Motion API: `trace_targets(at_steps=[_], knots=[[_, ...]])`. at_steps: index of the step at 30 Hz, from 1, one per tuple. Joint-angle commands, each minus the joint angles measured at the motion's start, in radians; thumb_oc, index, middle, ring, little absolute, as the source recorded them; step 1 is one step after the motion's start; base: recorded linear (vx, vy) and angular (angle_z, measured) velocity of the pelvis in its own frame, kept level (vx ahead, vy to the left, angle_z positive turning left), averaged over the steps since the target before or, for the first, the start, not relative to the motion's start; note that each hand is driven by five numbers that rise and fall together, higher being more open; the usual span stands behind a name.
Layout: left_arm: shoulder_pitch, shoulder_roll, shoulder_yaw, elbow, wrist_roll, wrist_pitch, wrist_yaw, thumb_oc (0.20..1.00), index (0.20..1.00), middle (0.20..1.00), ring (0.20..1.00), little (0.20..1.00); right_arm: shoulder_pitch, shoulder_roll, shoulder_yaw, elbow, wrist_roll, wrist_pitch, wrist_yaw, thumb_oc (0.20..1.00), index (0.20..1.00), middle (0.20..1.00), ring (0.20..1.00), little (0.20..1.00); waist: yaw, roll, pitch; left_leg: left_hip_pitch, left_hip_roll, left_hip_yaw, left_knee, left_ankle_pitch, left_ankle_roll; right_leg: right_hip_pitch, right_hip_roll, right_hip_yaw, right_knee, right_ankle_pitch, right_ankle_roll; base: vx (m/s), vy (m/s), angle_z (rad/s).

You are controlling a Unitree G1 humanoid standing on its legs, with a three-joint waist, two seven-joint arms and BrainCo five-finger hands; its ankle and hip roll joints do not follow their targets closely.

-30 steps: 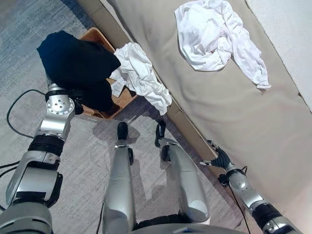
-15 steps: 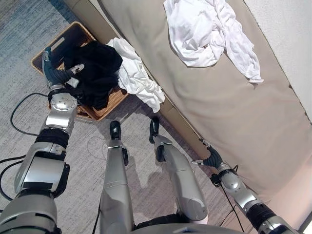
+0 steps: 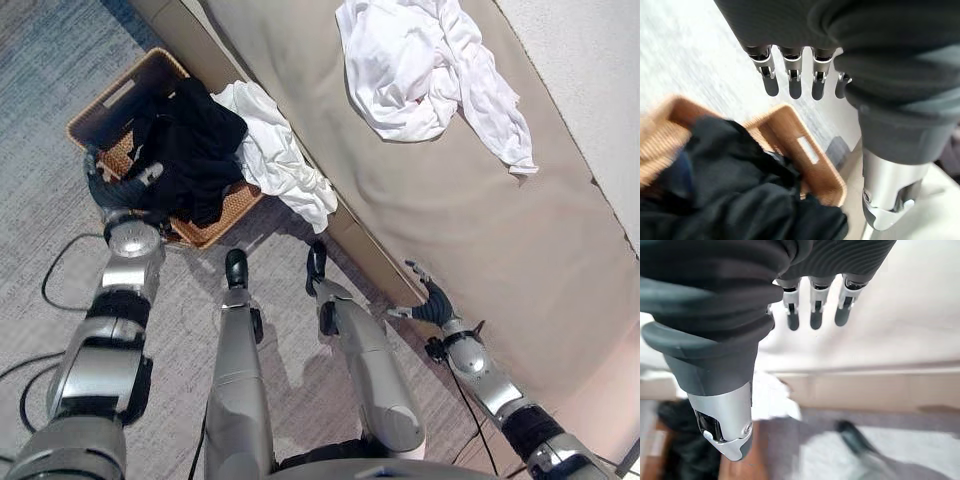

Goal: Pick up clothes into the bucket

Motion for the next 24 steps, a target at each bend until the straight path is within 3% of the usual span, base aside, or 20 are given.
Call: trace_targets(at_steps=[1,8,14,20,24], knots=[[0.085,-0.040,0.052,-0.065,0.047,-0.096,0.013,1.000,1.000,1.000,1.000,1.000,-0.021,-0.057,-0.073,-0.104,-0.011,-0.052,-0.052,1.000,1.000,1.000,1.000,1.000,0.075,-0.014,0.010,0.073,-0.020,0.004,0.023,-0.058,0.014,0.077,-0.080,0.014,-0.003,-0.004,0.080,0.00,-0.004,0.04],[0.284,-0.166,-0.038,-0.048,0.181,-0.105,-0.062,1.000,1.000,1.000,1.000,1.000,-0.061,-0.061,-0.150,-0.230,-0.075,-0.092,-0.109,1.000,1.000,1.000,1.000,1.000,0.133,0.068,0.010,0.191,-0.053,-0.031,-0.121,0.008,0.007,0.155,-0.116,-0.028,0.005,-0.020,0.077,0.01,-0.025,0.18],[0.382,-0.230,-0.108,-0.017,0.202,-0.127,-0.120,1.000,1.000,1.000,1.000,1.000,-0.168,-0.088,-0.099,-0.217,-0.205,-0.055,-0.121,1.000,1.000,1.000,1.000,1.000,0.188,0.120,0.010,0.271,-0.066,-0.096,-0.220,0.062,0.004,0.217,-0.142,-0.084,0.022,-0.041,0.074,0.02,-0.063,0.36],[0.419,-0.238,-0.203,-0.027,0.241,-0.139,-0.165,1.000,1.000,1.000,1.000,1.000,-0.356,-0.054,0.010,0.017,-0.225,-0.004,-0.114,1.000,1.000,1.000,1.000,1.000,0.245,0.158,0.010,0.292,-0.078,-0.142,-0.242,0.081,-0.001,0.242,-0.166,-0.130,0.046,-0.056,0.078,0.02,-0.053,0.30],[0.447,-0.195,-0.318,-0.091,0.288,-0.166,-0.203,1.000,1.000,1.000,1.000,1.000,-0.583,-0.038,0.091,0.324,-0.218,0.041,-0.146,1.000,1.000,1.000,1.000,1.000,0.304,0.188,0.010,0.262,-0.093,-0.163,-0.201,0.065,0.005,0.218,-0.179,-0.133,0.103,-0.084,0.078,0.04,-0.012,0.35]])
